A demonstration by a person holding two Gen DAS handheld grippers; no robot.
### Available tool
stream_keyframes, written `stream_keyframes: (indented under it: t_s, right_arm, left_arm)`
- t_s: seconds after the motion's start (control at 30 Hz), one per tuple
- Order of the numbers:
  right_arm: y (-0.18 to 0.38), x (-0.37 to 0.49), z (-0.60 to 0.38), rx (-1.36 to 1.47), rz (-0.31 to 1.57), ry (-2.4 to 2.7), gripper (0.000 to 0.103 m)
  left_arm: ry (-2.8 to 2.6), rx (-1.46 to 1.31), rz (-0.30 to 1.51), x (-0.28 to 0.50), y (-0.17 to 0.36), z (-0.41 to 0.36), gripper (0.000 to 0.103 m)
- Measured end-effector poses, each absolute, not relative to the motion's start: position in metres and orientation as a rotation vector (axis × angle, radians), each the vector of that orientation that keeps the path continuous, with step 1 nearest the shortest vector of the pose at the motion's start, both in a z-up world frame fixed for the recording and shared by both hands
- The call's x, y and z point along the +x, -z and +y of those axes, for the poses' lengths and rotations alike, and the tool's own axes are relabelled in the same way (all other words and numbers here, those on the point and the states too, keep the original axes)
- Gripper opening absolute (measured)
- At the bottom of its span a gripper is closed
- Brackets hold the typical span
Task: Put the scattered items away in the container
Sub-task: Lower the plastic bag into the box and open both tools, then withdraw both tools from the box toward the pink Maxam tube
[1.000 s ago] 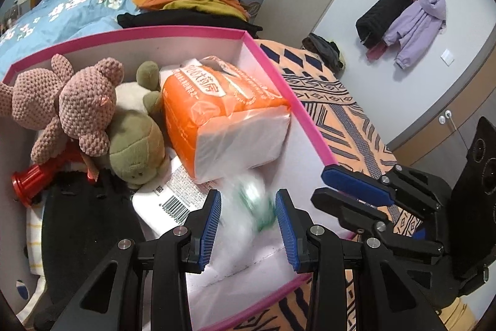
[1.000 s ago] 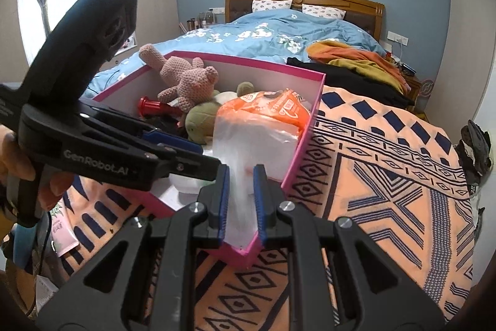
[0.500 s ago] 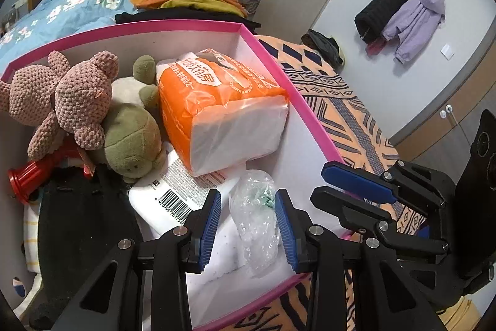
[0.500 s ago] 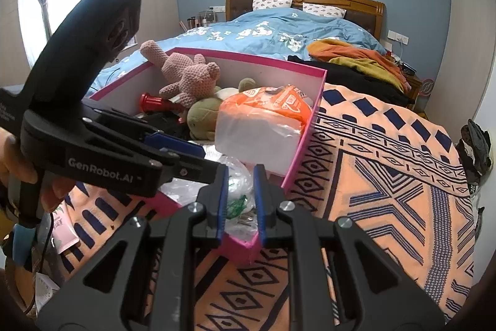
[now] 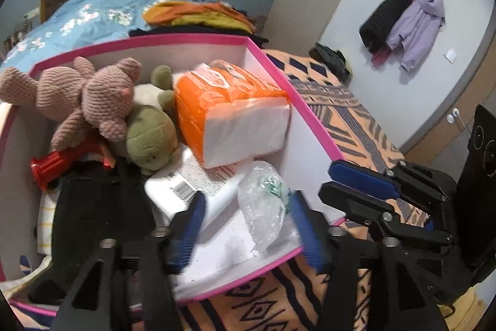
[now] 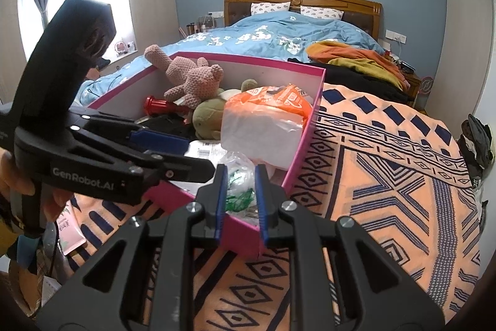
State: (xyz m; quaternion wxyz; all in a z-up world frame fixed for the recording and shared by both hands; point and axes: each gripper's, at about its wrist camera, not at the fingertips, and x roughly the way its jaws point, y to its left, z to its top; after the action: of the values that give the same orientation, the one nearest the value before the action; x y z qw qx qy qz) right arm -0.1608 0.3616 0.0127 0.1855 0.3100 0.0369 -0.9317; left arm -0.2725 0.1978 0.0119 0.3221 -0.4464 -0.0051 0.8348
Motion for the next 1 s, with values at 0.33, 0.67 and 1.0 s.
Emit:
stream_keyframes:
  t_s: [0.33,0.67,1.0]
  right_arm:
    - [-0.015,-0.146,0.36,0.82,0.072,2.62,0.036]
    - [-0.016,-0.129,0.358,0.79,0.042,2.598,0.036]
    - [-0.012,-0.089,0.351,0.773,-0.001,2.466,0.04]
  left_arm:
    - [-2.277,-1.098,-0.041,-0.254,-0.021,0.185,0.076]
    - [-2.328,-1.025,-0.09,-0.228,-0.033,0.161,0.077]
    - [-2.322,-0.964,-0.14,-0.179,-0.052,0.11,0.085]
